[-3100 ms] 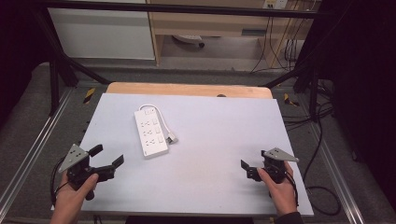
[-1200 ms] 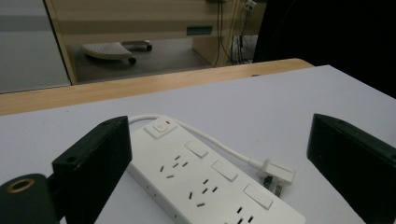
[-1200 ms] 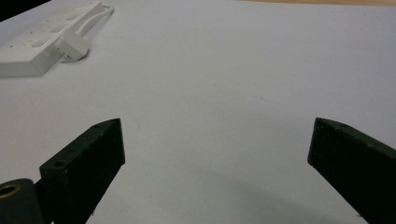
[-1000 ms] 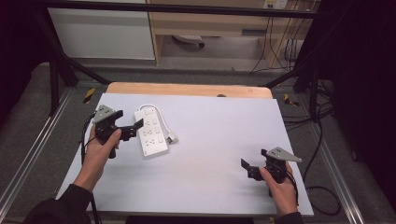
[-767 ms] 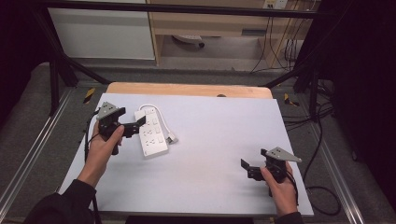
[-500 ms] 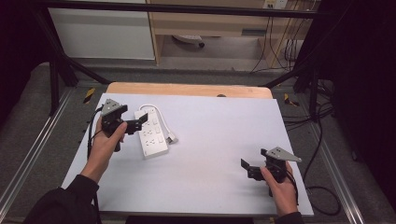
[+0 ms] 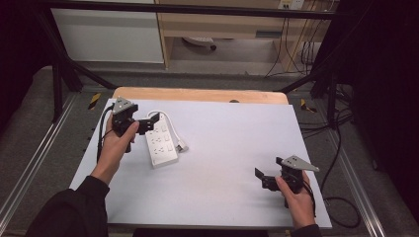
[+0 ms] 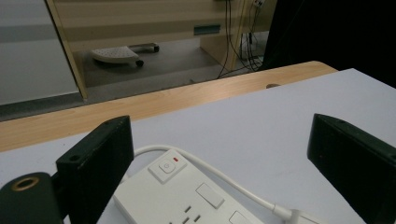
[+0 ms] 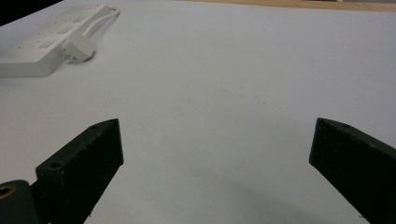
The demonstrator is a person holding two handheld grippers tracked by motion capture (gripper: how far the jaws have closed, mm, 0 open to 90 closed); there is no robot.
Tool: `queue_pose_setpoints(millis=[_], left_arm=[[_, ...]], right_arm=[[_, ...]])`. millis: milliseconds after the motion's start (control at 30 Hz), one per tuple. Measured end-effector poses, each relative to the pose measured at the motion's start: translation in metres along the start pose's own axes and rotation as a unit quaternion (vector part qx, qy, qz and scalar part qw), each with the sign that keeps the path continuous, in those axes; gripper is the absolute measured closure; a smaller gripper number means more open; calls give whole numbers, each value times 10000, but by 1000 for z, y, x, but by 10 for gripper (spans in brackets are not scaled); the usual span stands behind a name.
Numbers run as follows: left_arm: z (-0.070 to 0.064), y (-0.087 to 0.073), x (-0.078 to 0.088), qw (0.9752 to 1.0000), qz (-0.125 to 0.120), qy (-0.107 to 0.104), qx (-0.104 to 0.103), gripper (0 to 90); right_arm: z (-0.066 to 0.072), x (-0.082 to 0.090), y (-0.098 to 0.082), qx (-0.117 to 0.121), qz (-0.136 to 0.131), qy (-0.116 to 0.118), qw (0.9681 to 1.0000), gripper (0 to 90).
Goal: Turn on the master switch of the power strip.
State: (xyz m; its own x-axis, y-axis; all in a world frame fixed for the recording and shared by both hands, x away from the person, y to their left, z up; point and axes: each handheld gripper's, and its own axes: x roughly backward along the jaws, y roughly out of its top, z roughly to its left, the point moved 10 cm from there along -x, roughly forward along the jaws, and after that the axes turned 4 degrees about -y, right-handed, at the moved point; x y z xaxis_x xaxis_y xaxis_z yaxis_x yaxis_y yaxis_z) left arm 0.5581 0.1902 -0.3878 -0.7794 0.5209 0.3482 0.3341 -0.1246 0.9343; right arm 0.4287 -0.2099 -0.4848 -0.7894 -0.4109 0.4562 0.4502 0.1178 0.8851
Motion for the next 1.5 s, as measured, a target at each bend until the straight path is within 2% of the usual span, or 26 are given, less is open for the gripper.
queue_pose_setpoints(millis=[333, 467, 700, 1133, 1500], left_arm=[[5, 1, -13, 10000, 67, 31, -1, 72], [8, 0, -18, 9999, 79, 25, 82, 71], [12, -2, -26, 9999, 78, 89, 108, 73], [16, 2, -36, 9999, 46, 145, 61, 75], [24, 3, -45, 9996, 51, 283, 50, 87]], right_arm=[[0, 0, 1, -15, -29, 15, 10000, 31], [0, 0, 1, -4, -23, 4, 10000, 31], [-2, 1, 2, -8, -47, -3, 10000, 32], [-3, 1, 2, -38, -48, 3, 10000, 31], [-3, 2, 3, -74, -73, -13, 9999, 29]])
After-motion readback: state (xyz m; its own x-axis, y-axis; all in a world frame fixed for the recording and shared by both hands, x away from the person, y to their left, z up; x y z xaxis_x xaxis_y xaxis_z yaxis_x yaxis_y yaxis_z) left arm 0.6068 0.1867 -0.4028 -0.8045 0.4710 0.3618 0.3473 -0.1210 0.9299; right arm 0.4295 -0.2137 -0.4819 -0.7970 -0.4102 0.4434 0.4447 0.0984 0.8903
